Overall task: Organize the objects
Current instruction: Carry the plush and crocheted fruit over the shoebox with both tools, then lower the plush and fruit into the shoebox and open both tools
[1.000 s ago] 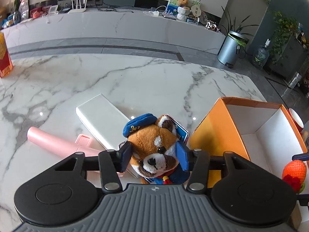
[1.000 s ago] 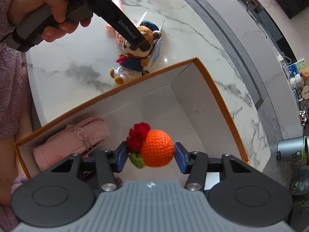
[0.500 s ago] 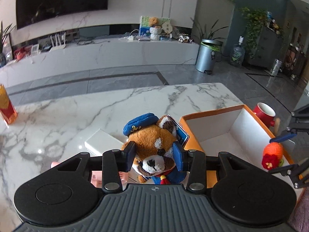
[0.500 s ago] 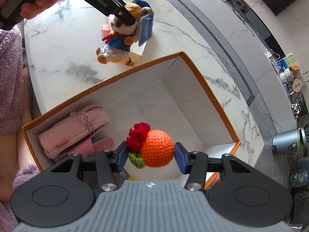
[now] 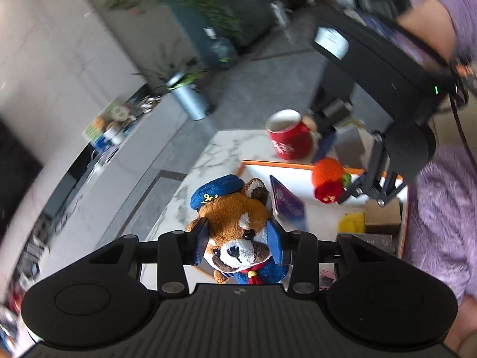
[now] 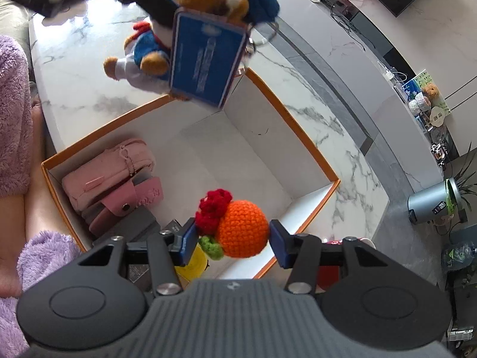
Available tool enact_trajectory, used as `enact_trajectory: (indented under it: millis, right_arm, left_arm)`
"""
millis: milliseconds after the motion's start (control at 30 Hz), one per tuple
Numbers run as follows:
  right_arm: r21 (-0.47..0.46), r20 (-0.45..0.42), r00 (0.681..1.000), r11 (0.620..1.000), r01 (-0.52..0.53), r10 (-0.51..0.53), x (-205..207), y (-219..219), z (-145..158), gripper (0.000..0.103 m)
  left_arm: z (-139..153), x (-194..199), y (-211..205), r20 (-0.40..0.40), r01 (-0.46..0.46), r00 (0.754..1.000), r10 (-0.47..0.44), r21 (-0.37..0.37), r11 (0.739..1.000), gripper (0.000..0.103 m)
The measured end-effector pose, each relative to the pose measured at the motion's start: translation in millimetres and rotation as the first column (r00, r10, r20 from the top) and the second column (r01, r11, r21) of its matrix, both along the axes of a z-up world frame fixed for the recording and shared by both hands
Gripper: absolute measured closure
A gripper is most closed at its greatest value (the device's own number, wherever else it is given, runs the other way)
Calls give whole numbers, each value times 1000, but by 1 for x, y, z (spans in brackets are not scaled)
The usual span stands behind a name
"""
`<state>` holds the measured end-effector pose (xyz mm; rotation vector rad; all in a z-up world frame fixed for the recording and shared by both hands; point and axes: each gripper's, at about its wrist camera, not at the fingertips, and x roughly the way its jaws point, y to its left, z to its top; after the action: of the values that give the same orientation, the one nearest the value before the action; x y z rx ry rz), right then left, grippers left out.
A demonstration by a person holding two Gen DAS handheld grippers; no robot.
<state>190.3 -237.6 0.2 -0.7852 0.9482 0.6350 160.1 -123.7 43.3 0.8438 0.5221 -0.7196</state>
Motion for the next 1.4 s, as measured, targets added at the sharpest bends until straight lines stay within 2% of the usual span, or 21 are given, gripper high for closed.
enact_trajectory:
  millis: [100,267,567,900,1067,1233,1400]
  right_arm:
    - [9,-4,1000,1000,20,-20,0,-11,-5,50]
    - [22,-20,1000,1000,14,-14,0,-21,-17,50]
    - [55,-63,998,998,9,-6,13,-32,-35,50]
    - [77,-102,995,997,10,-2,18,-39,-43,50]
    - [77,-104,995,997,5,3,19,-37,-44,50]
    - [61,-103,995,998,2,5,18,-36,-44,50]
    - [60,-104,995,998,13,-7,15,-37,-44,50]
  left_arm:
    - [-32,9,-28,-38,80,996,-77,96,992,55]
    - [-87,32,-52,-116,149,985,-126,218,965,55]
    - [-129,67,-74,-236,217,958,-163,221,951,55]
    - [-163,88,-94,-294,284,932,-213,225,932,54]
    - [-167,95,-96,-322,272,924,-206,177,946,49]
    - [-165,102,-94,-318,236,931,-178,156,959,45]
    - [-159,105,-86,-306,177,944,-126,144,974,30]
